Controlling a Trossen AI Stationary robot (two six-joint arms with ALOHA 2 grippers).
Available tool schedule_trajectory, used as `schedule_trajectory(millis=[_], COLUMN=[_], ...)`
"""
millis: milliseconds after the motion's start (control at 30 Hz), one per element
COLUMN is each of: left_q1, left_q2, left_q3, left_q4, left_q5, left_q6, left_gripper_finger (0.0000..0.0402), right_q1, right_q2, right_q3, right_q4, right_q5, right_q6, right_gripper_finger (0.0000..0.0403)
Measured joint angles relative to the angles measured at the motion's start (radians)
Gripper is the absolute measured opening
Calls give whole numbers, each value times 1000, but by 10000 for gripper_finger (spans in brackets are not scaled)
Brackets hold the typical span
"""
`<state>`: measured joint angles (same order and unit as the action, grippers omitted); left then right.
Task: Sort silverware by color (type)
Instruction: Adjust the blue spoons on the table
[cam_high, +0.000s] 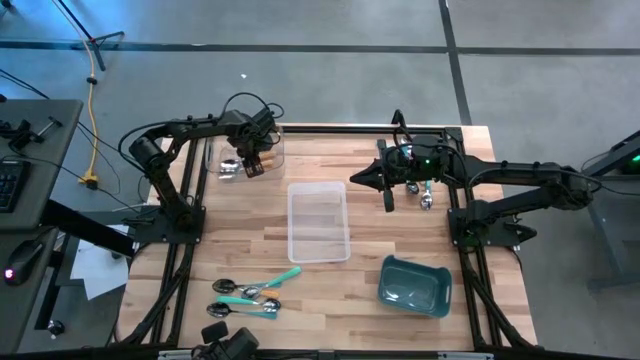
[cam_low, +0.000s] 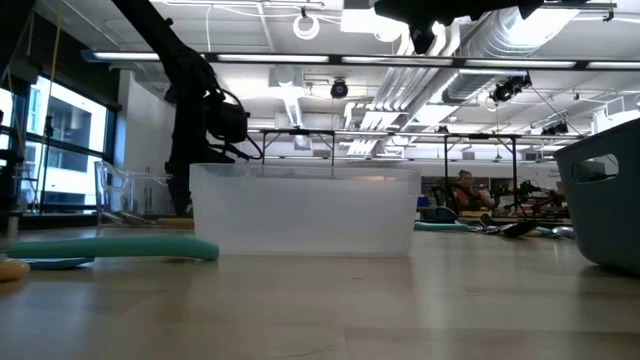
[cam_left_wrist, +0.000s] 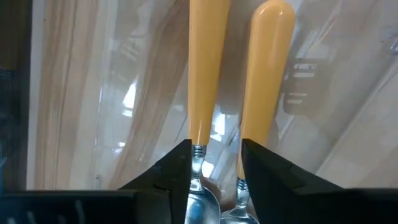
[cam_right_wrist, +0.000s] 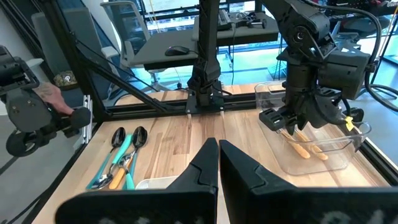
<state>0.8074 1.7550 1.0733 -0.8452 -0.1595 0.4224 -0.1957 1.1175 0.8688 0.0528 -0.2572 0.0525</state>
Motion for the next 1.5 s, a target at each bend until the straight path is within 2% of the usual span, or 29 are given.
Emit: schedule_trajectory(millis=[200,433,633,833,1067,1200,1400,1500], left_q1=[0,0,0,2,7,6,6,6], left_q2=[-1,-13,-62,-204,-438,-561,-693,-724], left_q3=[0,2,105,202,207,183,97,62], left_q4=[0,-9,-85,-51,77,206,418,449], left_q5=[-7,-19,-13,64,228,311,307,308], left_q6=[0,-1,-13,-67,-220,-284,-335,-344], left_gripper_finger=[155,153,150,147,147,147,147,147], right_q1=[0,0,0,0,0,0,0,0], right_q2=[0,0,0,0,0,0,0,0], right_q3=[0,0,0,0,0,0,0,0], right_q4=[0,0,-1,-2,-4,-4,-4,-4], right_q5=[0,0,0,0,0,0,0,0], right_q6=[0,0,0,-1,-8,-8,-8,-8], right_gripper_finger=[0,0,0,0,0,0,0,0])
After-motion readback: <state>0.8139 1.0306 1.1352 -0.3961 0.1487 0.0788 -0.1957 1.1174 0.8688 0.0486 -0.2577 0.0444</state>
